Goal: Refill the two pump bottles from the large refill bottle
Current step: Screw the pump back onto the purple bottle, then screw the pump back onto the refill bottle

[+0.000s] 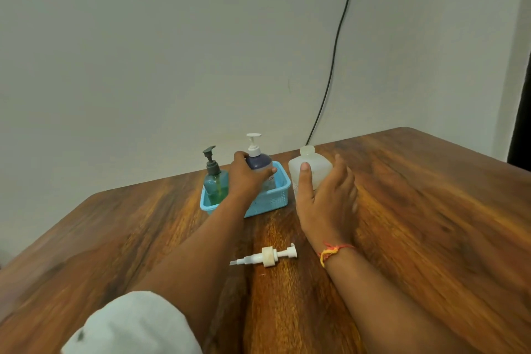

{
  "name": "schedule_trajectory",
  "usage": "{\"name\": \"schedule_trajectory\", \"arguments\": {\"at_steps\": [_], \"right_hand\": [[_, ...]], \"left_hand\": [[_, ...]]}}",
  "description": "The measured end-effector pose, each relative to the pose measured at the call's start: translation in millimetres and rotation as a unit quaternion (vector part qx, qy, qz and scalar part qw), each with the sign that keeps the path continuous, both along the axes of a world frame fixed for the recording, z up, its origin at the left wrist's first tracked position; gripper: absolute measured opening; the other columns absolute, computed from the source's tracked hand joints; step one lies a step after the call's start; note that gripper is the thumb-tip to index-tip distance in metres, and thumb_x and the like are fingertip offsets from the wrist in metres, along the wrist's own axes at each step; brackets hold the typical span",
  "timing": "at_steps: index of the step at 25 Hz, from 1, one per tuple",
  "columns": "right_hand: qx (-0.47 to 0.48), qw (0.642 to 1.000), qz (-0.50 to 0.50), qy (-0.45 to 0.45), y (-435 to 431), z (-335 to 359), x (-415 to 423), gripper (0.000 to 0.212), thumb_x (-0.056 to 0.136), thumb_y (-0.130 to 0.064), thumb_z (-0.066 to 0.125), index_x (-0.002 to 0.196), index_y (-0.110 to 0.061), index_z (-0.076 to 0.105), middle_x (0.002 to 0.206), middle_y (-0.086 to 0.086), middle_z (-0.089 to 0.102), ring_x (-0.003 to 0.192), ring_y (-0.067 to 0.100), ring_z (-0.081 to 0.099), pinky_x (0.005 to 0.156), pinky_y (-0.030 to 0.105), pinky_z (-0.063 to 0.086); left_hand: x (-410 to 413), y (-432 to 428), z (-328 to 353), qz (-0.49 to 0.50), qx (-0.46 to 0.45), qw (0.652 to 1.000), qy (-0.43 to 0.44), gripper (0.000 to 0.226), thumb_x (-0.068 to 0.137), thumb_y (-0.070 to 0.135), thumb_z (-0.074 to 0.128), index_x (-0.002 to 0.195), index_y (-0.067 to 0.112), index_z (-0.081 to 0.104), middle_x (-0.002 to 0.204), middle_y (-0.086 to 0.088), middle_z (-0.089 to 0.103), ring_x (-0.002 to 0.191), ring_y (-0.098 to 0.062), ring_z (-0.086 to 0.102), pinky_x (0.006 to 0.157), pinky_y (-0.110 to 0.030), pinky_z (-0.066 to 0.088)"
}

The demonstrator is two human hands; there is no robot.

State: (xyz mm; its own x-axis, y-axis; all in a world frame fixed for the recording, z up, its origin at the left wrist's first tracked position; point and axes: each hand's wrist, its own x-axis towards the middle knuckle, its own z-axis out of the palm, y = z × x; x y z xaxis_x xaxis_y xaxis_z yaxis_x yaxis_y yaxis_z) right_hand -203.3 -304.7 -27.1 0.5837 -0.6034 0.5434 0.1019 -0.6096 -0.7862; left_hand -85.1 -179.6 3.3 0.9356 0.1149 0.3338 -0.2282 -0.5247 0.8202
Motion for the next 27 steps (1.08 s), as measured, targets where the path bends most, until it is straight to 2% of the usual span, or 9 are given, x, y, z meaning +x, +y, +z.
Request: {"name": "schedule_trajectory", "arguments": {"at_steps": [6, 9, 11, 14, 16, 21, 24, 25, 27], "right_hand": [[-0.008, 1.000, 0.012, 0.002, 2, 2, -3, 0.090, 0.086, -0.079, 0.023, 0.152, -0.017, 0.025, 0.153, 0.012, 0.039, 0.136, 0.032, 0.043, 0.103, 0.052, 0.046], [-0.006, 1.000, 0.022, 0.008, 2, 0, -1, 0.093, 0.084, -0.084, 0.030, 0.151, -0.019, 0.023, 0.153, 0.012, 0.038, 0.134, 0.033, 0.045, 0.100, 0.054, 0.049], [-0.012, 1.000, 0.024, 0.013, 2, -1, 0, 0.097, 0.081, -0.085, 0.040, 0.150, -0.018, 0.024, 0.150, 0.012, 0.041, 0.130, 0.033, 0.048, 0.095, 0.054, 0.052], [-0.017, 0.999, 0.041, 0.017, 1, -2, 0, 0.102, 0.078, -0.076, 0.061, 0.151, -0.015, 0.023, 0.148, 0.014, 0.042, 0.128, 0.034, 0.050, 0.095, 0.053, 0.053], [-0.018, 0.998, 0.053, 0.021, 0, -3, 0, 0.105, 0.077, -0.069, 0.069, 0.152, -0.015, 0.020, 0.149, 0.014, 0.040, 0.130, 0.034, 0.049, 0.097, 0.051, 0.052], [-0.038, 0.997, 0.063, 0.030, -4, -6, 2, 0.100, 0.080, -0.051, 0.077, 0.153, -0.016, 0.018, 0.150, 0.014, 0.040, 0.130, 0.035, 0.050, 0.093, 0.050, 0.055], [-0.021, 0.996, 0.083, 0.017, -6, -8, 4, 0.095, 0.080, -0.047, 0.078, 0.151, -0.020, 0.020, 0.148, 0.013, 0.043, 0.127, 0.035, 0.052, 0.090, 0.051, 0.057], [-0.010, 0.995, 0.098, 0.010, -5, -8, 5, 0.094, 0.080, -0.045, 0.078, 0.150, -0.022, 0.021, 0.145, 0.012, 0.044, 0.124, 0.034, 0.054, 0.087, 0.049, 0.058], [0.012, 0.989, 0.145, 0.009, -1, -8, 3, 0.094, 0.079, -0.044, 0.080, 0.150, -0.023, 0.022, 0.141, 0.009, 0.048, 0.116, 0.030, 0.059, 0.082, 0.043, 0.059]], "left_hand": [[-26, 5, 15, 0.006, 0.077, 0.996, 0.034, 0.063, 0.088, 0.034, 0.077, 0.137, 0.012, 0.043, 0.135, -0.009, 0.061, 0.119, -0.027, 0.061, 0.088, -0.032, 0.048], [-76, 11, 17, 0.047, 0.096, 0.994, -0.030, 0.049, 0.095, 0.035, 0.068, 0.137, 0.017, 0.049, 0.135, -0.003, 0.061, 0.118, -0.020, 0.061, 0.084, -0.023, 0.047], [-110, 28, 14, -0.040, 0.159, 0.986, -0.019, 0.038, 0.094, 0.038, 0.069, 0.127, 0.021, 0.057, 0.117, 0.009, 0.063, 0.103, -0.007, 0.061, 0.076, -0.014, 0.049], [-145, 55, 11, -0.191, 0.277, 0.937, 0.095, 0.037, 0.086, 0.042, 0.076, 0.118, 0.027, 0.066, 0.108, 0.015, 0.064, 0.096, -0.001, 0.061, 0.074, -0.013, 0.050], [-152, 62, 0, -0.221, 0.330, 0.912, 0.101, 0.043, 0.082, 0.041, 0.080, 0.120, 0.028, 0.066, 0.109, 0.016, 0.063, 0.096, 0.000, 0.059, 0.074, -0.012, 0.047], [-152, 60, -25, -0.210, 0.353, 0.911, 0.030, 0.039, 0.086, 0.034, 0.078, 0.123, 0.028, 0.068, 0.111, 0.010, 0.062, 0.096, -0.006, 0.057, 0.079, -0.018, 0.048], [-151, 71, -12, -0.158, 0.308, 0.938, -0.019, 0.031, 0.092, 0.032, 0.071, 0.122, 0.028, 0.069, 0.111, 0.012, 0.066, 0.095, -0.004, 0.059, 0.077, -0.017, 0.047], [-151, 77, -1, -0.121, 0.254, 0.959, -0.040, 0.029, 0.094, 0.032, 0.069, 0.123, 0.028, 0.069, 0.111, 0.012, 0.068, 0.094, -0.004, 0.061, 0.077, -0.017, 0.049], [-149, 87, 31, -0.057, 0.079, 0.991, -0.092, 0.026, 0.097, 0.032, 0.065, 0.121, 0.026, 0.070, 0.107, 0.010, 0.074, 0.096, -0.007, 0.068, 0.080, -0.023, 0.056]]}}
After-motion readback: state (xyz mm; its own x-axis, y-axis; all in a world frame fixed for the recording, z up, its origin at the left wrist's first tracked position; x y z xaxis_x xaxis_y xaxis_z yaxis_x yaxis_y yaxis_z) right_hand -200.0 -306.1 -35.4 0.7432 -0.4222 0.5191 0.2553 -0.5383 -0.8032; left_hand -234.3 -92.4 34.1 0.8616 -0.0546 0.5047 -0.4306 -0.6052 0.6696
